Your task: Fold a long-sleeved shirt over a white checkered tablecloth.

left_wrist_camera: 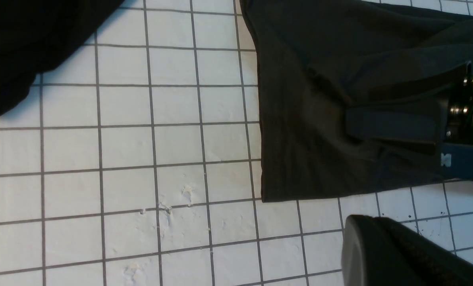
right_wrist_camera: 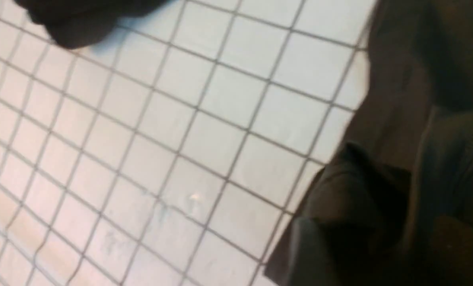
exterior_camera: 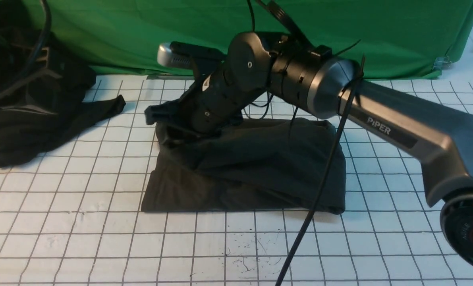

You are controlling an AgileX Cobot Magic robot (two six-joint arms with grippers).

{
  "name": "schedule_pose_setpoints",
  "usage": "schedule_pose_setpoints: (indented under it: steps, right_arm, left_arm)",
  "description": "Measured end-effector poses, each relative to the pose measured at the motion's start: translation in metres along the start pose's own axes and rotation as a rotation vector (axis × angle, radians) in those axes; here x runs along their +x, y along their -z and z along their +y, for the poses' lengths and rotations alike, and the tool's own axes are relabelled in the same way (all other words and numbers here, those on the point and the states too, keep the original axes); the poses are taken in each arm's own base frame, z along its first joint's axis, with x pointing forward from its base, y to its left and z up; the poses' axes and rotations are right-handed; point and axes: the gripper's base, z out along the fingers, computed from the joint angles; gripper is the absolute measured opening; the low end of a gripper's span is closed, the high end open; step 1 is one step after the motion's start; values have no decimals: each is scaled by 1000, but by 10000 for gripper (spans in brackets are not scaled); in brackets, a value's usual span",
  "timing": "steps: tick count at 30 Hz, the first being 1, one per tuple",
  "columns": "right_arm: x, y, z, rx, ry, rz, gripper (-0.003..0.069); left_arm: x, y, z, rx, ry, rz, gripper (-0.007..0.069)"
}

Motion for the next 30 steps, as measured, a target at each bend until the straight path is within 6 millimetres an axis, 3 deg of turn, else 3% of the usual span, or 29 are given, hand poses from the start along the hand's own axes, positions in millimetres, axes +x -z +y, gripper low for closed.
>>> schedule_pose_setpoints:
  steps: [4,6,7,8,9,10,11,15,21,26,29,30]
  right_arm:
    - [-7,24,8,-15,147,-6,510]
    - [-15,46,10,-4,223,-13,503]
    - [-24,67,9,24,268,-35,483]
    - [-24,67,8,30,277,-33,478]
    - [-34,93,4,82,320,-65,435]
    - [-38,100,0,103,327,-73,419]
    - [-47,126,-13,183,357,-93,334]
    - [-54,169,-55,364,365,-20,70]
    - [-42,180,-99,448,300,93,8]
    - [-8,157,-125,457,276,276,6]
    - [6,147,-133,453,273,344,6]
    - [6,146,-133,453,273,346,6]
  left_arm:
    - [0,0,0,0,0,2,0]
    - [0,-2,0,0,1,6,0]
    - [-1,-6,1,3,7,17,0]
    - [-1,-6,1,3,7,17,0]
    - [-2,-12,1,13,18,34,0]
    - [-2,-15,1,17,20,40,0]
    - [-3,-24,1,37,32,65,0]
    - [-7,-62,2,111,52,151,0]
    - [-15,-108,-11,136,-2,239,0]
    - [-29,-150,-45,118,-116,254,20]
    - [-34,-175,-49,85,-112,290,89]
    - [-34,-175,-48,85,-110,291,95]
